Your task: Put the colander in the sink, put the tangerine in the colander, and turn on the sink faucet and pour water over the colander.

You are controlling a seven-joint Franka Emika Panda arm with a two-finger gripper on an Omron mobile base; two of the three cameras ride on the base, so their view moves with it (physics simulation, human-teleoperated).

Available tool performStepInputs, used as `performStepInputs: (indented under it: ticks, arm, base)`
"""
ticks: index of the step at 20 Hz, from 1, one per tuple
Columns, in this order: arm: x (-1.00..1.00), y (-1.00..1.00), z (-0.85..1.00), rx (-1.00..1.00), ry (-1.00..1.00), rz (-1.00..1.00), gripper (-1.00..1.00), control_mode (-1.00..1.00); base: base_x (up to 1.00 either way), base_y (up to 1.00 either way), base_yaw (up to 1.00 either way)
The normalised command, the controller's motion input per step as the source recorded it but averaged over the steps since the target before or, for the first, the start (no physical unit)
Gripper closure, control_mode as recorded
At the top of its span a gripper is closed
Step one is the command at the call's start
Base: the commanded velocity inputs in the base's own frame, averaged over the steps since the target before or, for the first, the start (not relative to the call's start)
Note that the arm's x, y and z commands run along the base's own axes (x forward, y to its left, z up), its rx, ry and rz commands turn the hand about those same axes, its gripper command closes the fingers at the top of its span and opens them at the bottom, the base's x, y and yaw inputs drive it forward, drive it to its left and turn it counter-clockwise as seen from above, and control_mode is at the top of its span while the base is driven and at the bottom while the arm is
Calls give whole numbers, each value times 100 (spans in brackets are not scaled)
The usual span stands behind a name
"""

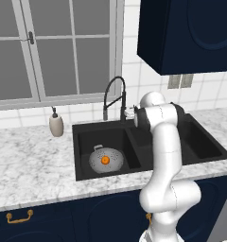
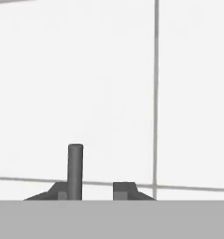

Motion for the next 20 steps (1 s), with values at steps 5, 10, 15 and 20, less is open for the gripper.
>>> performStepInputs:
  ticks: [5,10,15,20]
  arm:
    - [0,-65,5,0,3,-14,100,-100]
    - [0,-69,9,0,6,-14,100,-100]
    - [0,-73,9,0,9,-13,100,-100]
    - [-3,-75,6,1,7,-12,100,-100]
  base:
    - [0,0,0]
    - [0,0,0]
    - [0,0,0]
    - [0,0,0]
